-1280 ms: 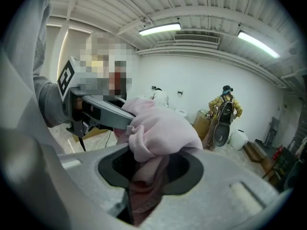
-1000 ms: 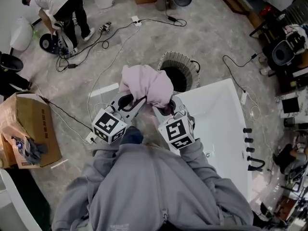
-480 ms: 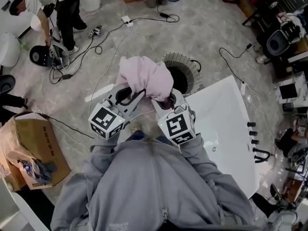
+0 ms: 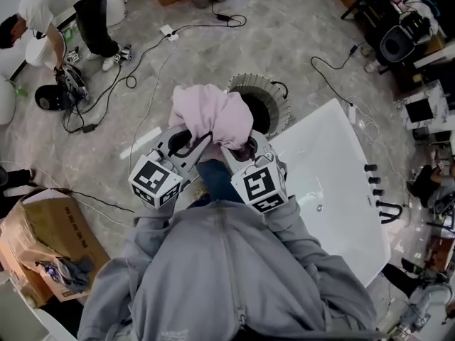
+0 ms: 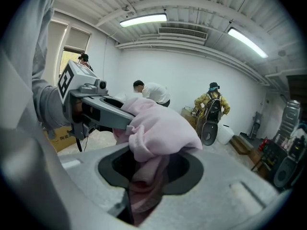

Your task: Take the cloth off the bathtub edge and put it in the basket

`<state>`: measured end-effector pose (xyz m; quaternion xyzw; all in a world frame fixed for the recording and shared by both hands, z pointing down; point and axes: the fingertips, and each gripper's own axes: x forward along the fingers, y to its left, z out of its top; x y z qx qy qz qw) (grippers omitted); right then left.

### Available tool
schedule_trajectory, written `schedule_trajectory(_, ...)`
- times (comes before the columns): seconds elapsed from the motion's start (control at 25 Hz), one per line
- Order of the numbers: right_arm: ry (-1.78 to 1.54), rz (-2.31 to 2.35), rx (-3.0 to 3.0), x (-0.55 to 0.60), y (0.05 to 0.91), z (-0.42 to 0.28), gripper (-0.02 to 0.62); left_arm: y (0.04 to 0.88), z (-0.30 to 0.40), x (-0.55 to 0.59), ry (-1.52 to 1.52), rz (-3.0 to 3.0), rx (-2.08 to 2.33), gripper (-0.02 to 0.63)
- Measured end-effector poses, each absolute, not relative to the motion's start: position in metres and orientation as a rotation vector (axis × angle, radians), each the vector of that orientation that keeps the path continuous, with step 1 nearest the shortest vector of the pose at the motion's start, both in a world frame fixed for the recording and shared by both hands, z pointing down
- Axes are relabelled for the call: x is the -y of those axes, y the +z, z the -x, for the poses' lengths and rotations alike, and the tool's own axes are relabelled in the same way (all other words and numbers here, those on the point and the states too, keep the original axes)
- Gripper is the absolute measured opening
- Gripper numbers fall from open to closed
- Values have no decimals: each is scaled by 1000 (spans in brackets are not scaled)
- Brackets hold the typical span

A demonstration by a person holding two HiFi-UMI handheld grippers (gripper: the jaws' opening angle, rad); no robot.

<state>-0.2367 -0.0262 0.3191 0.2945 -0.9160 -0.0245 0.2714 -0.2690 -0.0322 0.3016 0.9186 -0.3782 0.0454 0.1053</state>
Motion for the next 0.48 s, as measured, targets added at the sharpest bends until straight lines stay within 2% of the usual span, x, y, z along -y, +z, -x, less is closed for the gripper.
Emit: schedule_trajectory(0.48, -13, -938, 2420, 88, 331, 221, 126, 312, 253, 98, 142, -2764, 968, 89)
